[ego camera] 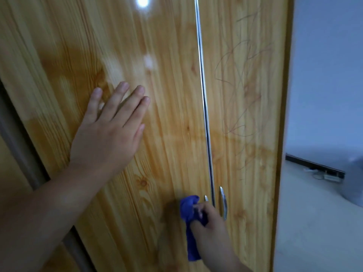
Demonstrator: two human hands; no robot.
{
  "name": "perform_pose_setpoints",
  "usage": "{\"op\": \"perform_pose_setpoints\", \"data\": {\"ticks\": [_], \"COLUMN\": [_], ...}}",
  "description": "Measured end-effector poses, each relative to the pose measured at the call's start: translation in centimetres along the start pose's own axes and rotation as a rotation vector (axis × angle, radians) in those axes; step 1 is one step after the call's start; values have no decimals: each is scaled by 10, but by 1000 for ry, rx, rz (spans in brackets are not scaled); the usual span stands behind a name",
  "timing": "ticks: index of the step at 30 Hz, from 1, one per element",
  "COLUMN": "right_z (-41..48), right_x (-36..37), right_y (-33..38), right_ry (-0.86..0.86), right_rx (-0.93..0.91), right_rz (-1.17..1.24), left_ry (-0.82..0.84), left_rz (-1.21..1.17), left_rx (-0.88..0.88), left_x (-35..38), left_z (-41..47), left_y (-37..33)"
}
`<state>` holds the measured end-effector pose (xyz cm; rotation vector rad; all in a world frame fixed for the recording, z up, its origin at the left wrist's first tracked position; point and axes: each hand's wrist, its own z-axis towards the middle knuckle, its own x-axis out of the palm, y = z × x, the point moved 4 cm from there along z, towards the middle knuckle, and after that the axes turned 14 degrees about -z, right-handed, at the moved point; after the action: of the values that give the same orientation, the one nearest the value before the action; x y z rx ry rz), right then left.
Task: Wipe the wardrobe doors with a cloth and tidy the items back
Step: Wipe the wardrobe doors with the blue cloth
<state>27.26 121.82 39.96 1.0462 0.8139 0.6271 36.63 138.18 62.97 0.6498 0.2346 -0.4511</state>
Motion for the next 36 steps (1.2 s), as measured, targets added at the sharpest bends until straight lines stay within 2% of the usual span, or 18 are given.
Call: {"op": "perform_pose_setpoints", "data": {"ticks": [4, 8, 10, 16, 19, 24, 31, 36], "right_z": [20, 55, 76, 152, 190, 232, 265, 272], "right_x": [-57, -106, -133, -205, -228, -245, -276, -285], "right_y": [0, 0, -7, -28, -14, 46, 168, 250], "right_ry": [24, 41, 53, 133, 175, 190, -25, -140], "right_rx": [199, 188, 159, 105, 12, -228, -625, -857], "right_rz": [134, 231, 261, 245, 225, 218, 226, 181], "left_ry": [43, 79, 96, 152, 155, 28, -50, -15], "left_rz": [30, 9, -18, -37, -58, -102, -14, 80], "left_rx": [-14, -93, -72, -135, -177, -241, -331, -402], "left_x": [-5, -2, 5, 37, 46, 36, 7, 23], "left_z": [3, 17, 26, 64, 90, 139, 226, 257], "left_y": [-8, -37, -60, -124, -142, -140, -88, -73]}}
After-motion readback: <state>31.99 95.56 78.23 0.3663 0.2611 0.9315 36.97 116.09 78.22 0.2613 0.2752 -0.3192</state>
